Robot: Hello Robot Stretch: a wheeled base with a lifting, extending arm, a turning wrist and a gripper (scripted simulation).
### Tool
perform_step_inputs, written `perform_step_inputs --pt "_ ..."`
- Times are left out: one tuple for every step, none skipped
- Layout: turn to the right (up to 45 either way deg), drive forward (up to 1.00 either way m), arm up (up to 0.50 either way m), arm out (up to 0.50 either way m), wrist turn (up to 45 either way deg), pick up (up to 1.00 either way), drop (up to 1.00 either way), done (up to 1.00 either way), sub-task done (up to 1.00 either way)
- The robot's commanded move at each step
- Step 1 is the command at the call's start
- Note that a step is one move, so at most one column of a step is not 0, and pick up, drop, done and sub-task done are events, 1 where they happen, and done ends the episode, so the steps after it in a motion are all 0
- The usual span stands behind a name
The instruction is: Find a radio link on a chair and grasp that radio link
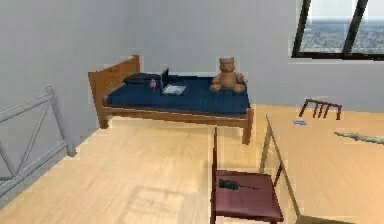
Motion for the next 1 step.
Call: perform_step_inputs --pt "-30.0 0.0 0.0 0.0 0.0 0.0 0.0 0.0 0.0"
